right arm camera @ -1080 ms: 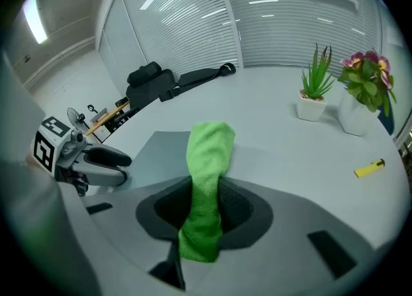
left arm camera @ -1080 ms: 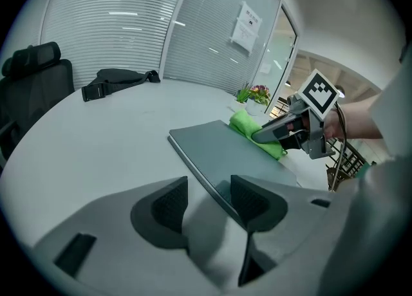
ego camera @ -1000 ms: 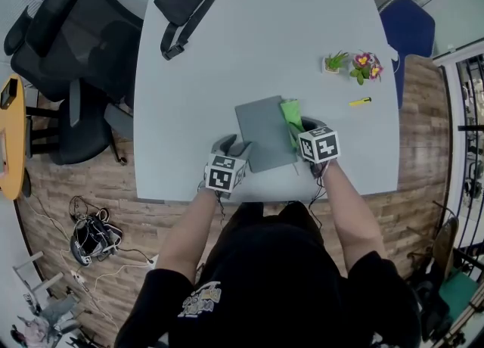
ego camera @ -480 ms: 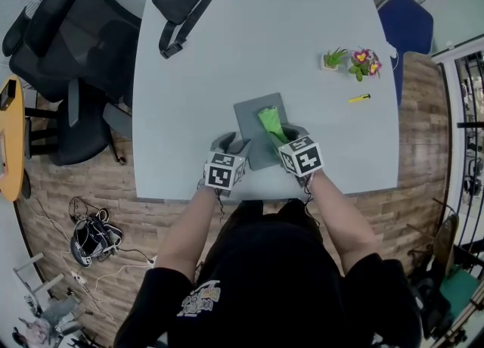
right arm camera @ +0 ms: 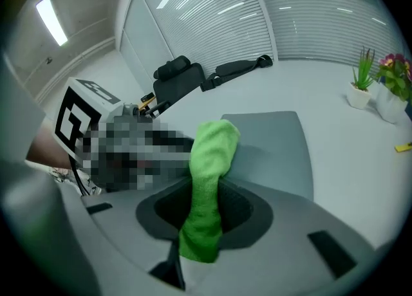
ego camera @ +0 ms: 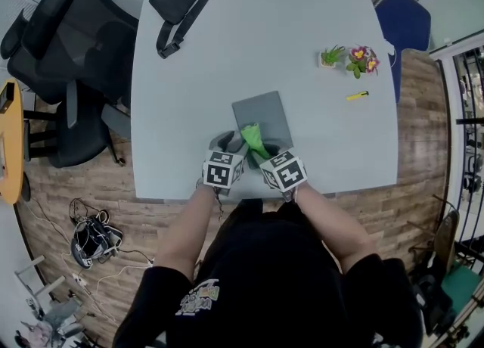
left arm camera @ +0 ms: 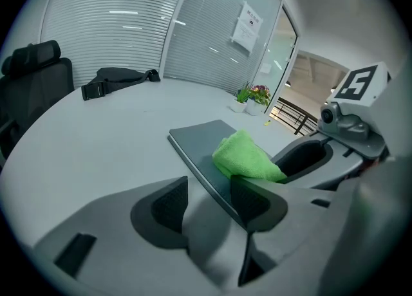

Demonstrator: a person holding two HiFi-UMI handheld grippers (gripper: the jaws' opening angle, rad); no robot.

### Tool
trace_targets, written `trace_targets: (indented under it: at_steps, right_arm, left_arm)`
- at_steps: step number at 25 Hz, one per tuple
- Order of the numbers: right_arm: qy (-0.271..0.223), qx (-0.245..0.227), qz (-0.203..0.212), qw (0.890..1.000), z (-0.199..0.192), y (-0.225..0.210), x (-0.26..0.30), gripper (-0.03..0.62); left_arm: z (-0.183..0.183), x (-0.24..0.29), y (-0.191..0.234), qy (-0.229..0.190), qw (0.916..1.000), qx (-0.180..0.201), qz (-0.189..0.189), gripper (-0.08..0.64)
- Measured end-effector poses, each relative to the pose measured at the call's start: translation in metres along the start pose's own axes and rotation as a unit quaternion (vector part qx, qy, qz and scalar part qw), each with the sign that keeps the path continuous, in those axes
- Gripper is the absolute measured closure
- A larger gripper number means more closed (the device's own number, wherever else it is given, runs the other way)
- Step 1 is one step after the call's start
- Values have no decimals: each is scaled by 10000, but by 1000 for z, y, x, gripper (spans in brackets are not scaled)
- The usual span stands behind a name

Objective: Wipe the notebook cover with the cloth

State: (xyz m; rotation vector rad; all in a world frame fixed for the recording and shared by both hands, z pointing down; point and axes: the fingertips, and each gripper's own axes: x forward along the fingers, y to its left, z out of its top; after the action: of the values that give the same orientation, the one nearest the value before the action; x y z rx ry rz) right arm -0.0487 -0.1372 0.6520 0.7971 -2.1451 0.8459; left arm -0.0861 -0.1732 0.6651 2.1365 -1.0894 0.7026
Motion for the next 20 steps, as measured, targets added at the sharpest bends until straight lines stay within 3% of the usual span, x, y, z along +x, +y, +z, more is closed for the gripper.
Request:
trace_targets:
  at_steps: [12,20]
  right_arm:
    - [70,-162,17,9998,-1,-20,-3,482]
    - [-59,30,-390,9992,-1,-67,-25,482]
  left_arm:
    - [0,1,0,-9,10000,1,1,350]
    - [0,1,0,-26,10000,15,9,350]
